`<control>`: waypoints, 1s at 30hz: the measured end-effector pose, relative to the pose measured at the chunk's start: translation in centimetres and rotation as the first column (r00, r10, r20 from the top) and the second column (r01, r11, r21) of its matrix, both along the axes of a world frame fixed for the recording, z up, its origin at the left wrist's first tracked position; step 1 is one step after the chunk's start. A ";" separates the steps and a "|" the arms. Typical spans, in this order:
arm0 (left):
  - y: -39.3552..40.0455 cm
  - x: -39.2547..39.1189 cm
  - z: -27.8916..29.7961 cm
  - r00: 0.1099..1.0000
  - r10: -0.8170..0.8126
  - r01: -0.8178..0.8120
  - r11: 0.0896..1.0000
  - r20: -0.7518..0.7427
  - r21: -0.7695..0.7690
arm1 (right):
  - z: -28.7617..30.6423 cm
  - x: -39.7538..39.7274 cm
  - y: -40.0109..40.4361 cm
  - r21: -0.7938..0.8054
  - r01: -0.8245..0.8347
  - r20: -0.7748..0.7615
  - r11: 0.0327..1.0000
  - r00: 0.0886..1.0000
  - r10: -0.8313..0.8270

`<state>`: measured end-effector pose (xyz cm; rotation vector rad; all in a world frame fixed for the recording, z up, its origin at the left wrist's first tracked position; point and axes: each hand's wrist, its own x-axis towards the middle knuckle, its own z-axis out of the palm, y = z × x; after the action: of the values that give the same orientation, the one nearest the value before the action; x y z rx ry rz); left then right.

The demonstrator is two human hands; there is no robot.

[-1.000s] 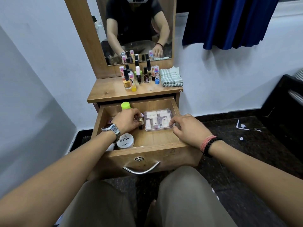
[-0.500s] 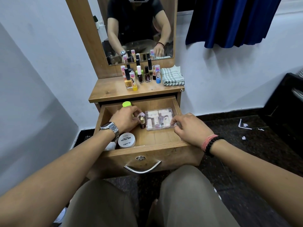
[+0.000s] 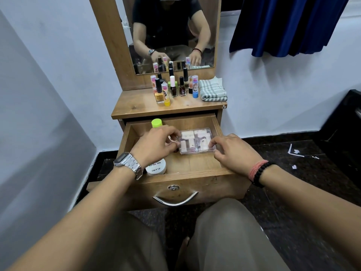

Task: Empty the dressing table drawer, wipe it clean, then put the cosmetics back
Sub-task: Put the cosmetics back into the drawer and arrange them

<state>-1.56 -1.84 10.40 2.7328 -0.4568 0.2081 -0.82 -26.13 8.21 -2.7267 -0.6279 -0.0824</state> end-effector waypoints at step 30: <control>-3.8 -2.8 -2.1 0.980 0.003 -0.068 0.944 -0.197 -0.324 | 9.6 18.2 8.2 0.068 0.170 0.231 0.983 0.956 -0.181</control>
<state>-4.39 -5.63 8.35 2.4032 -0.2874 0.0218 17.37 -17.95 17.85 -2.7428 -0.4360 -0.4662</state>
